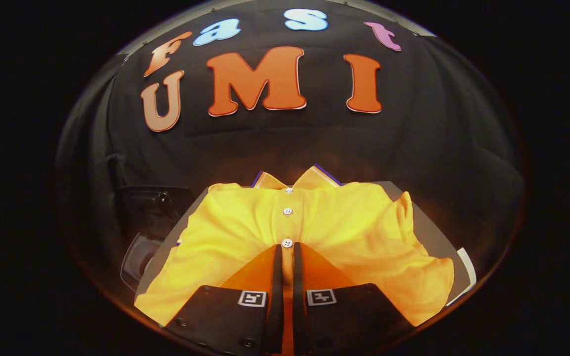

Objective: Put the clothes into the washing machine and then close the washing machine lid.

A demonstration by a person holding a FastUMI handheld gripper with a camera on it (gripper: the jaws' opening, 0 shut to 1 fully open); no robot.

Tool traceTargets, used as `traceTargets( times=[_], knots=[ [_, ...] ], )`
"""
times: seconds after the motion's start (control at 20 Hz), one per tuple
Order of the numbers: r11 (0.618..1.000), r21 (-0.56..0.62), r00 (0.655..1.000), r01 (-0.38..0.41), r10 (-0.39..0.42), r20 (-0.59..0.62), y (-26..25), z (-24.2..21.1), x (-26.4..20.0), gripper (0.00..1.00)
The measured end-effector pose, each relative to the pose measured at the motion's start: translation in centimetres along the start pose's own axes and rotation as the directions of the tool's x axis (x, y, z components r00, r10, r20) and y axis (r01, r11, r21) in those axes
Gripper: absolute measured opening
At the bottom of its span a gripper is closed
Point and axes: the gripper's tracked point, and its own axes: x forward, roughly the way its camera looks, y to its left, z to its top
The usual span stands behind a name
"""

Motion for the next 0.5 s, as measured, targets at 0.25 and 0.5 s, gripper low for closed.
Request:
traceTargets(
  times=[0.25, 0.5],
  knots=[
    [0.984, -0.166, 0.991, 0.071, -0.050, 0.126, 0.6, 0.9, -0.9, 0.10],
    [0.984, -0.148, 0.949, 0.101, -0.051, 0.310, 3.1, 3.5, -4.0, 0.09]
  ],
)
